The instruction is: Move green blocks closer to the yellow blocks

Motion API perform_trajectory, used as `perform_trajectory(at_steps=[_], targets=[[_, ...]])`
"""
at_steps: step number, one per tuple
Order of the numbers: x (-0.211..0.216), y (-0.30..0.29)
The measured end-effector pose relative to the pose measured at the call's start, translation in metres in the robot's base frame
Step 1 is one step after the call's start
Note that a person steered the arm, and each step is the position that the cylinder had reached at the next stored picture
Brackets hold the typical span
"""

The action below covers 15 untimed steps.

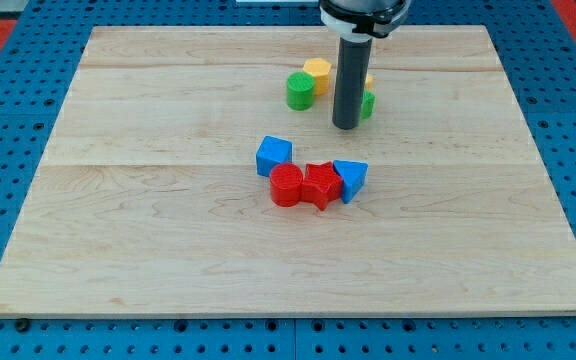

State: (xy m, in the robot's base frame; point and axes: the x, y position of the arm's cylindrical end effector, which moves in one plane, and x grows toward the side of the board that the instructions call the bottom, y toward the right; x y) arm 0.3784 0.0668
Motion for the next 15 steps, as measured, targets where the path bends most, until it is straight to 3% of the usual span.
perform_trajectory(at_steps=[2,4,5,6,7,10,11,13,15], targets=[[-0.005,-0.012],[0.023,-0.041],[0.019,-0.094],[-0.016,-0.116],[-0.048,-0.115],[-0.048,-0.041],[-0.055,-0.080],[-0.120,-0.071],[-0.111,-0.040]])
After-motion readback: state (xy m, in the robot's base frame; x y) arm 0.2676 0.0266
